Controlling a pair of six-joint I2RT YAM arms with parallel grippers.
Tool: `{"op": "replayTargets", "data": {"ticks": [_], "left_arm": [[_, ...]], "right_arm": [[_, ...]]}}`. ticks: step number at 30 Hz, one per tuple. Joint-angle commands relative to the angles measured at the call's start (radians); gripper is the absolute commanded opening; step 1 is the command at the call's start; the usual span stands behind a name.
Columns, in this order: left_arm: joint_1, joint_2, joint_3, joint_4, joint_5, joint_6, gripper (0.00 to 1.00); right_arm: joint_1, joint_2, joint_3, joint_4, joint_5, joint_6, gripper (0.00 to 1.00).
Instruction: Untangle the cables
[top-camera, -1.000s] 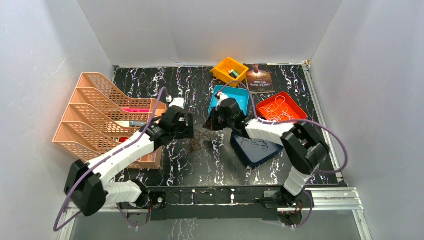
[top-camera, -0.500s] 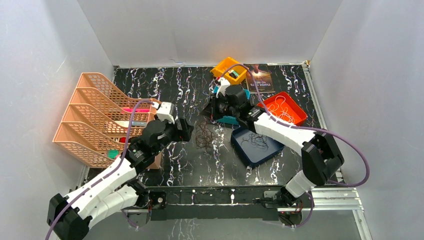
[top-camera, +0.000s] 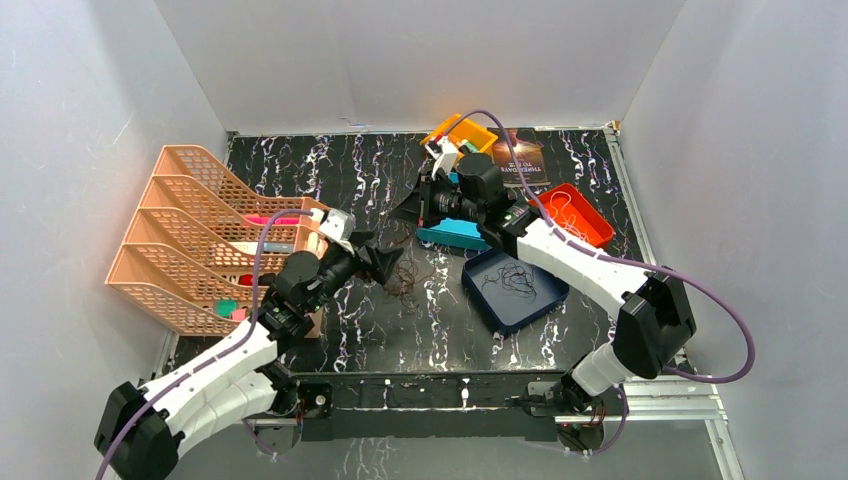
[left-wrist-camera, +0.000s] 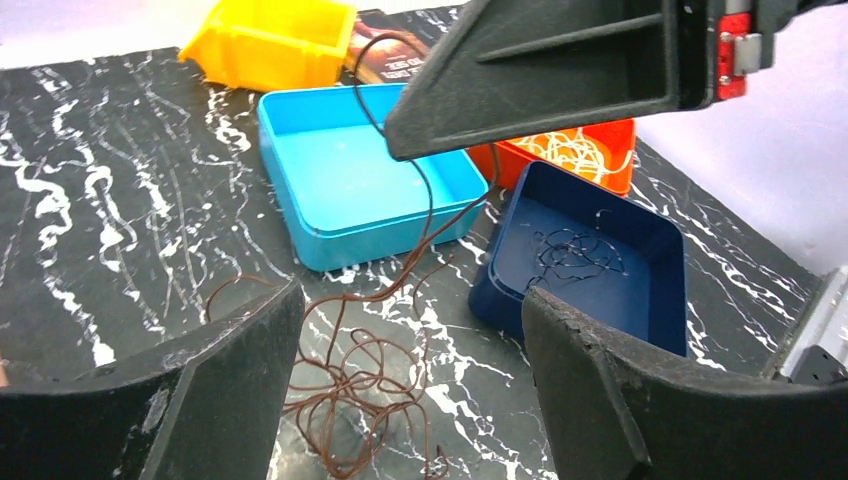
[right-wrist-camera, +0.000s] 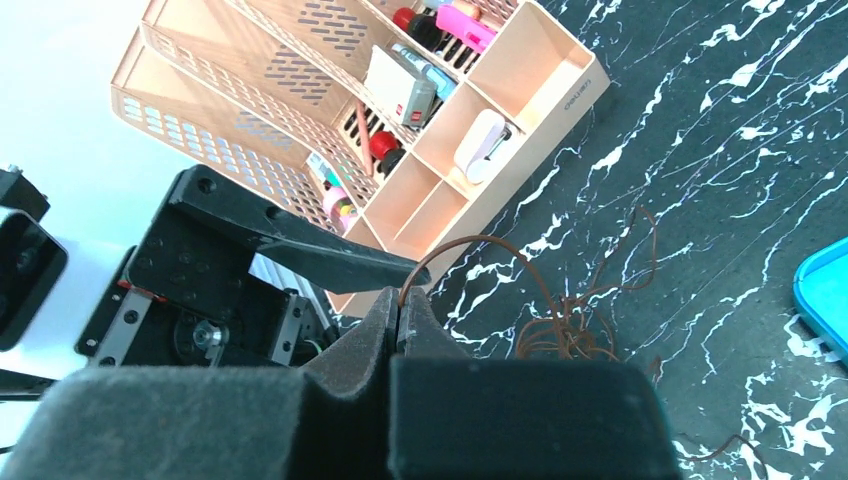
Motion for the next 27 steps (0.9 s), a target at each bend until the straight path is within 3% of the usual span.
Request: {"op": "replayTargets", "data": {"ticks": [1, 7, 12, 19, 23, 27], "left_arm": [[0.005, 0.034, 0.038, 0.159, 0.121, 0.035, 0.77], [0.005, 0.123, 0.063, 0.273, 0.151, 0.001, 0.77], [0.003, 0.285, 0.130, 0.391, 0.141, -0.022, 0.76], [0.002, 0.367, 0.194, 0.431, 0.096, -0.046, 0.72], [0.002, 0.381, 0.215, 0.430, 0.062, -0.057, 0.60], [0.002, 0.380, 0.226, 0.429, 0.050, -0.059, 0.35]], "right_arm": [[0.004, -0.042, 0.055, 0.028, -0.004, 0.062, 0.00], [0.006, -0.088, 0.006, 0.041, 0.194, 0.226, 0.00], [0.005, -0.084, -0.001, 0.031, 0.195, 0.280, 0.00], [0.005, -0.084, -0.011, 0.025, 0.171, 0.281, 0.00], [0.006, -0.095, -0.026, 0.024, 0.180, 0.277, 0.00], [0.005, -0.106, -0.040, 0.020, 0.185, 0.269, 0.00]]}}
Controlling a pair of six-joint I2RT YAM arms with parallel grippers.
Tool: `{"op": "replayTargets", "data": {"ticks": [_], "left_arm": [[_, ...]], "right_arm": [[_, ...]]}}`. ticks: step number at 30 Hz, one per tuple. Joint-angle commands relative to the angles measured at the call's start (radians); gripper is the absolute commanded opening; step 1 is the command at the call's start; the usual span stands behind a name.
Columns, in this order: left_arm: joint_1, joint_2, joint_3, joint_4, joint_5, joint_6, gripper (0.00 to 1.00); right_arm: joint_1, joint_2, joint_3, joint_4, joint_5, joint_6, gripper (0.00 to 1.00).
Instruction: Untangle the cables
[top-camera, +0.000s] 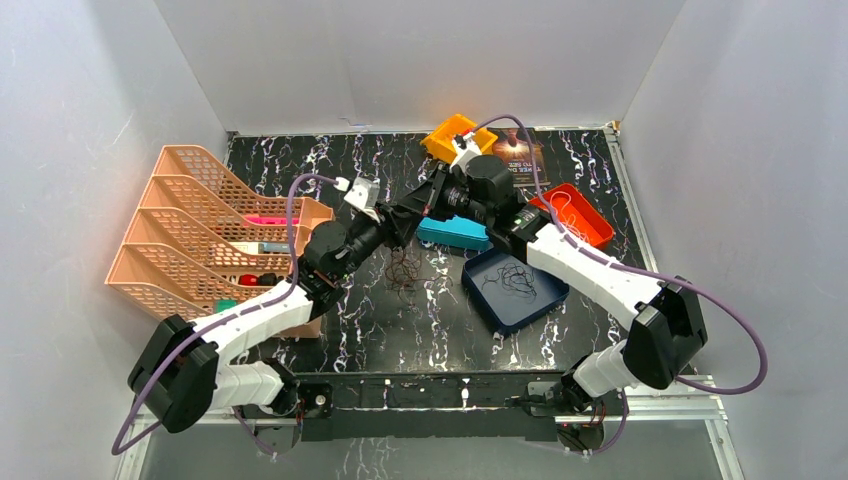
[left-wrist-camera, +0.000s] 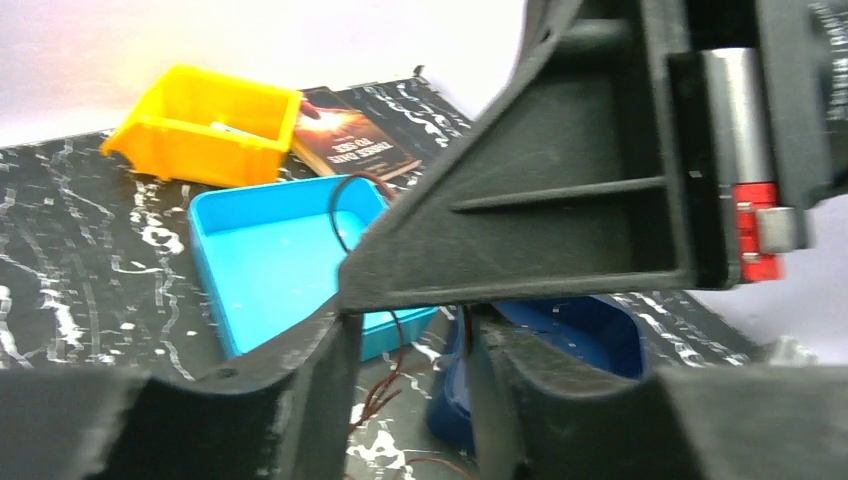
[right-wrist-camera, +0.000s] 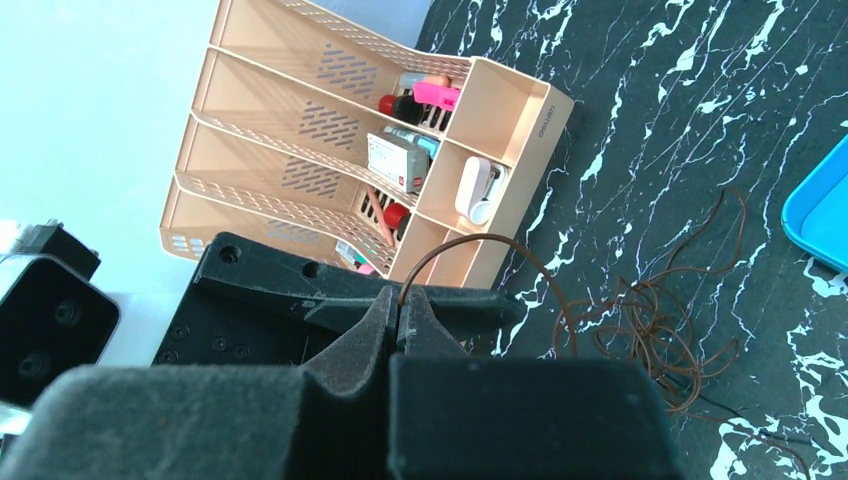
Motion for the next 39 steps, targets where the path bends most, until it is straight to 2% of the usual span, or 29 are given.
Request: {"op": "replayTargets", "data": {"ticks": [1, 4, 7, 9, 14, 18, 25, 30, 32, 34, 39], "left_arm": [[0.002, -0.014, 0.054, 0.074, -0.037, -0.002, 0.28], [0.002, -0.027, 0.053, 0.054, -0.032, 0.000, 0.10], [0.002, -0.052, 0.052, -0.004, -0.041, 0.000, 0.00], [0.002, -0.072, 0.059, -0.068, -0.052, -0.004, 0.00], [0.002, -0.101, 0.146, -0.330, -0.068, 0.016, 0.00], [0.002, -0.115, 0.189, -0.454, -0.095, 0.023, 0.00], [0.004, -0.135, 0.224, -0.548, -0.135, 0.040, 0.00], [0.004, -0.121, 0.305, -0.653, -0.135, 0.044, 0.00], [0.004, -0.114, 0.344, -0.694, -0.127, 0.048, 0.00], [0.004, -0.107, 0.389, -0.730, -0.114, 0.051, 0.01], [0.005, -0.109, 0.456, -0.775, -0.097, 0.050, 0.02]], "right_arm": [[0.005, -0.051, -0.016, 0.024, 0.005, 0.001, 0.00], [0.006, -0.073, -0.030, 0.027, 0.036, -0.011, 0.00], [0.006, -0.101, -0.040, 0.026, 0.070, -0.029, 0.00], [0.005, -0.116, -0.045, 0.025, 0.088, -0.062, 0.00], [0.006, -0.182, -0.091, 0.034, 0.114, -0.141, 0.28], [0.005, -0.265, -0.166, 0.064, 0.120, -0.212, 0.41], [0.004, -0.441, -0.328, 0.090, 0.180, -0.337, 0.48], [0.004, -0.499, -0.441, 0.248, 0.104, -0.518, 0.50], [0.004, -0.493, -0.483, 0.353, 0.083, -0.595, 0.52], [0.004, -0.465, -0.502, 0.430, 0.070, -0.652, 0.58], [0.004, -0.324, -0.443, 0.530, -0.044, -0.713, 0.63]]}}
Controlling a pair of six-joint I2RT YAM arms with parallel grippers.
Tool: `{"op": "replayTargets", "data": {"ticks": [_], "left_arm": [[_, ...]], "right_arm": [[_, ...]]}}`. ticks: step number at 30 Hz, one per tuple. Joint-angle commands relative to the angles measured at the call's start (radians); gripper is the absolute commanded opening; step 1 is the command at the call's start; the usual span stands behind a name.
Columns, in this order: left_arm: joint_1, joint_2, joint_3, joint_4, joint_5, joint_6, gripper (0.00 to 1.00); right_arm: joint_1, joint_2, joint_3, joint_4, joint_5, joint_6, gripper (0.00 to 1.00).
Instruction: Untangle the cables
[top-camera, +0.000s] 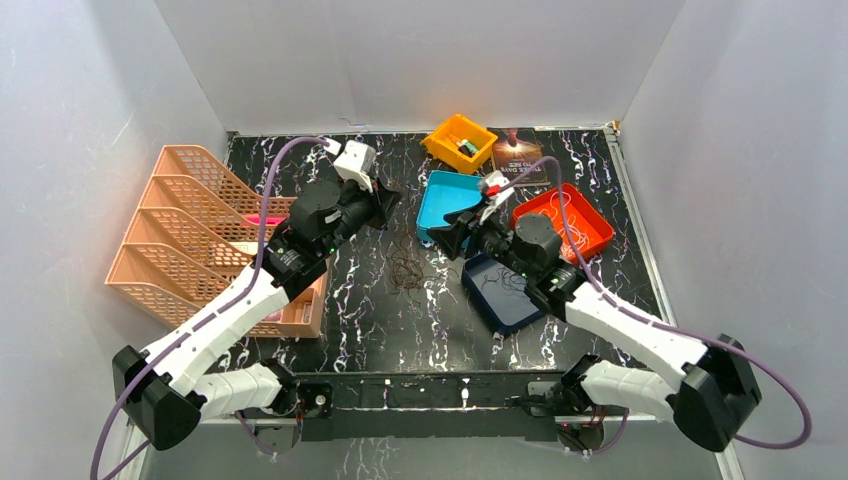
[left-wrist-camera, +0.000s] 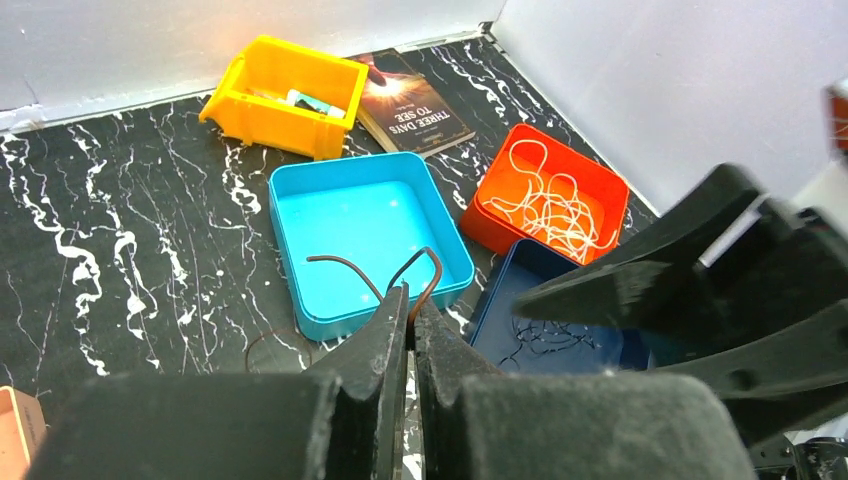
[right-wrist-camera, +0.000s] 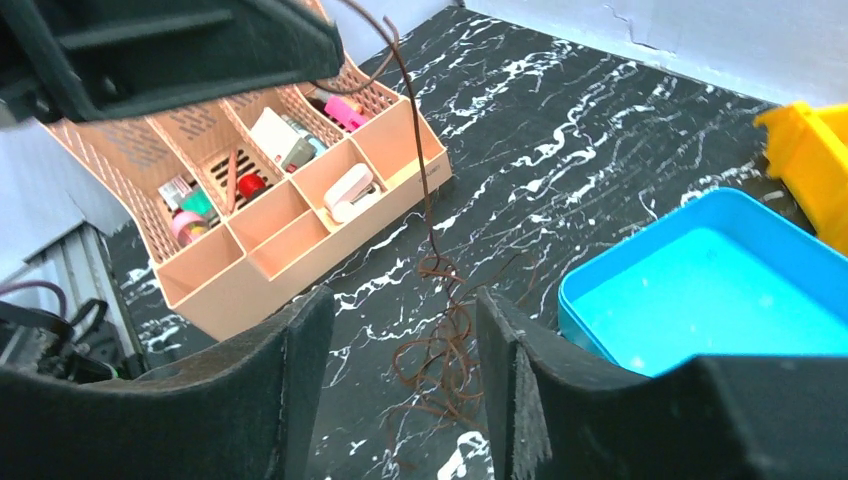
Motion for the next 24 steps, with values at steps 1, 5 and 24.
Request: {"op": "replayTargets", "data": {"ticks": [1, 5, 24], "left_arm": [[0.004, -0.010, 0.077, -0.064, 0.019, 0.014, 0.02], [0.003, -0.008, 0.116, -0.094, 0.035, 0.017, 0.02], [0.003, 0.060, 0.517, -0.215, 0.066, 0.085, 0.00]], "right_arm": [[-0.001, 0.114, 0.061, 0.236, -0.126, -0.111, 0.64], [-0.001, 0.231, 0.099, 0.376, -0.139, -0.084, 0.67], [0.000, 0.651, 0.276, 0.494, -0.180, 0.078, 0.38]]}}
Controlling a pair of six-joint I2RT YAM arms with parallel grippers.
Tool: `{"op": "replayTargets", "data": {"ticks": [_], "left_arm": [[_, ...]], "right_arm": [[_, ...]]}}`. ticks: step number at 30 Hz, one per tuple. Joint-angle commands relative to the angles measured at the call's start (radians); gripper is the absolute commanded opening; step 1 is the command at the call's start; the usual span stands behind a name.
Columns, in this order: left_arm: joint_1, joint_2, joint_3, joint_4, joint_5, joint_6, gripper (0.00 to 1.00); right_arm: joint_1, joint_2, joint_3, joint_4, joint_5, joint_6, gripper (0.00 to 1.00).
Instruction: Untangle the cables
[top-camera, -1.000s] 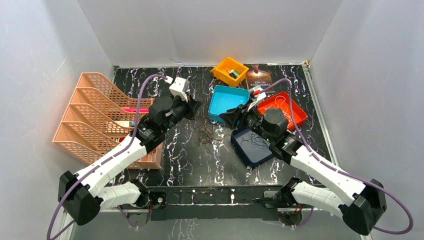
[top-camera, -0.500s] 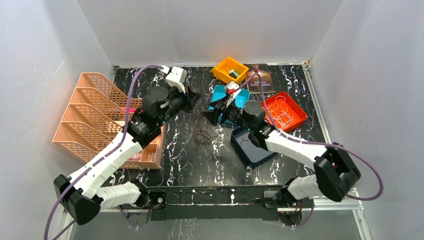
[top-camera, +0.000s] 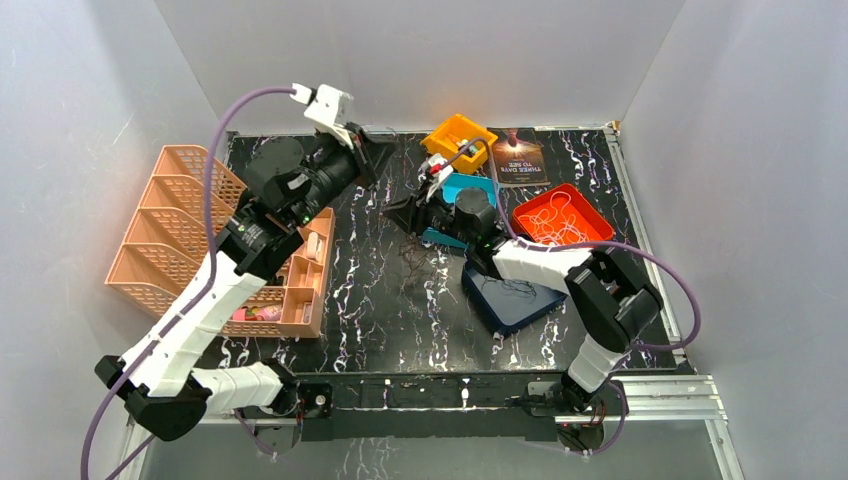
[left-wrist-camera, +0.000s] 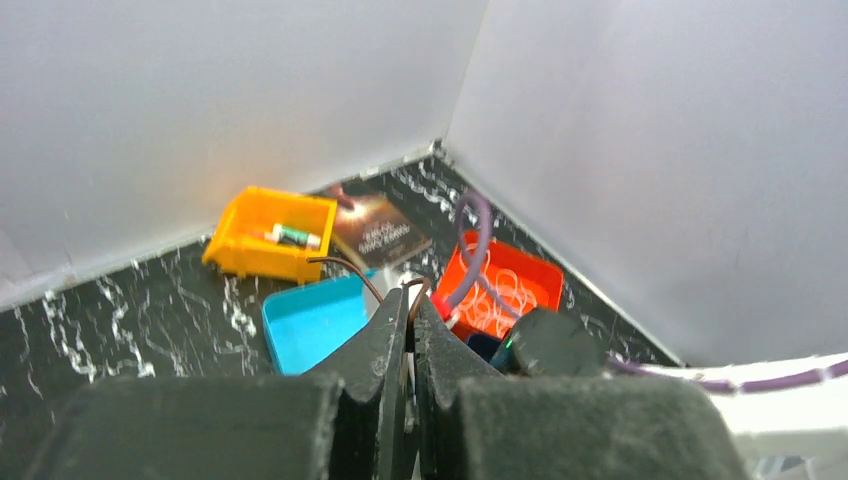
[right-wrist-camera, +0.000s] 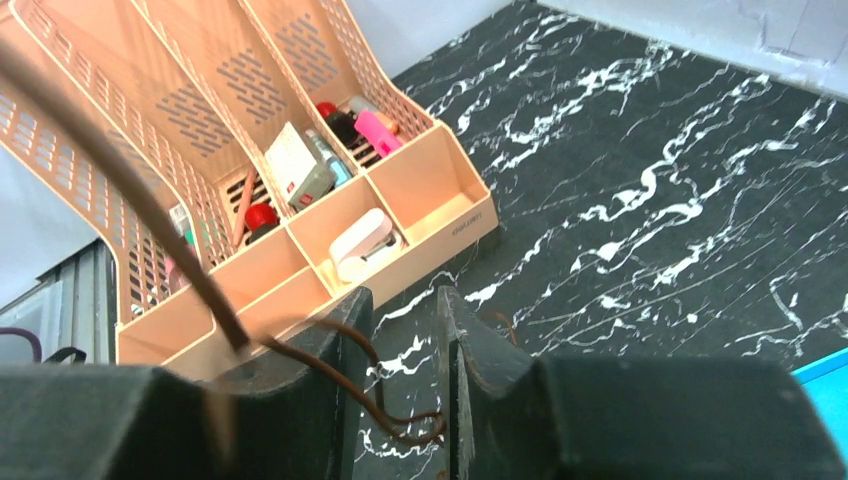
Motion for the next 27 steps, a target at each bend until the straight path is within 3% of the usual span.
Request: {"op": "replayTargets", "data": {"ticks": [1, 11, 27], "left_arm": [[0.003, 0.026, 0.144, -0.011, 0.007, 0.042, 0.00], [0.003, 0.125, 0.392, -0.016, -0.075, 0.131, 0.00], [0.003, 0.248, 0.581, 0.072, -0.175, 0.265, 0.00]], "right_arm": [[0.001, 0.031, 0.015, 0.066, -0.036, 0.037, 0.38], [0.032, 0.073, -0.083, 0.035, -0.090, 0.040, 0.34], [0.132, 0.098, -0.290, 0.032, -0.124, 0.060, 0.33]]}}
